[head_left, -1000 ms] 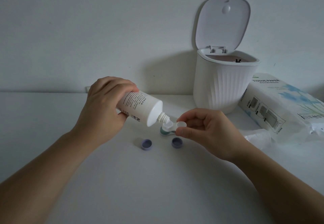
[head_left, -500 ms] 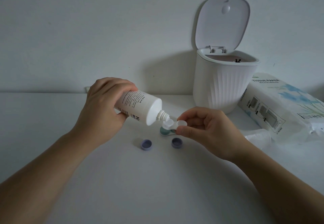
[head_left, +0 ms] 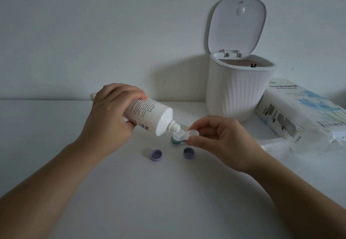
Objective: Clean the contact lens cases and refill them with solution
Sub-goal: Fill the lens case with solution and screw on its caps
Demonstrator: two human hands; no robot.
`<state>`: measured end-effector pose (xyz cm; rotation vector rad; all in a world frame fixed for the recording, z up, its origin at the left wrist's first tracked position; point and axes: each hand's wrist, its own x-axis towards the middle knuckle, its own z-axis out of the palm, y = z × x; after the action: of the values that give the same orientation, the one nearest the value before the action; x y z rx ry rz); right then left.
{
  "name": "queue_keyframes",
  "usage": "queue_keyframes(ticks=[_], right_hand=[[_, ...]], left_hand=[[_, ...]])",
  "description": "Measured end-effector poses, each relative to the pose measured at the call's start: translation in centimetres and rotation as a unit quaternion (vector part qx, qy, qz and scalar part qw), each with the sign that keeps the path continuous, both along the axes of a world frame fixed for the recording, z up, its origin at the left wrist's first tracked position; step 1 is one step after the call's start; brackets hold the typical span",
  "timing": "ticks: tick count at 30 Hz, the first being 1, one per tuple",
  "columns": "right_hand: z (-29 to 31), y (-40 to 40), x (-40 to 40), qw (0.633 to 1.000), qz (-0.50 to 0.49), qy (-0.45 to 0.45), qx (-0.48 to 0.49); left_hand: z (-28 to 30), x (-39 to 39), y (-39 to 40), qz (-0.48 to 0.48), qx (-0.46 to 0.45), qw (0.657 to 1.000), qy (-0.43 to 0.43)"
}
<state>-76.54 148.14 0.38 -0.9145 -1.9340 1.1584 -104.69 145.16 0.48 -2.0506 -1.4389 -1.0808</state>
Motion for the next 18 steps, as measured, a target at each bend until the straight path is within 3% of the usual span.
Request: queue_keyframes(ticks=[8,18], right_hand=[[-0.05,0.07,0.08,1.0,0.006,0.007,0.0],[-0.13,0.28,0.15,1.0,0.013,0.025,0.0]], left_hand=[[0.05,0.06,-0.11,0.003,-0.003,1.0,-0.004],[0.11,0.14,-0.54,-0.012,-0.029,0.996,-0.085]])
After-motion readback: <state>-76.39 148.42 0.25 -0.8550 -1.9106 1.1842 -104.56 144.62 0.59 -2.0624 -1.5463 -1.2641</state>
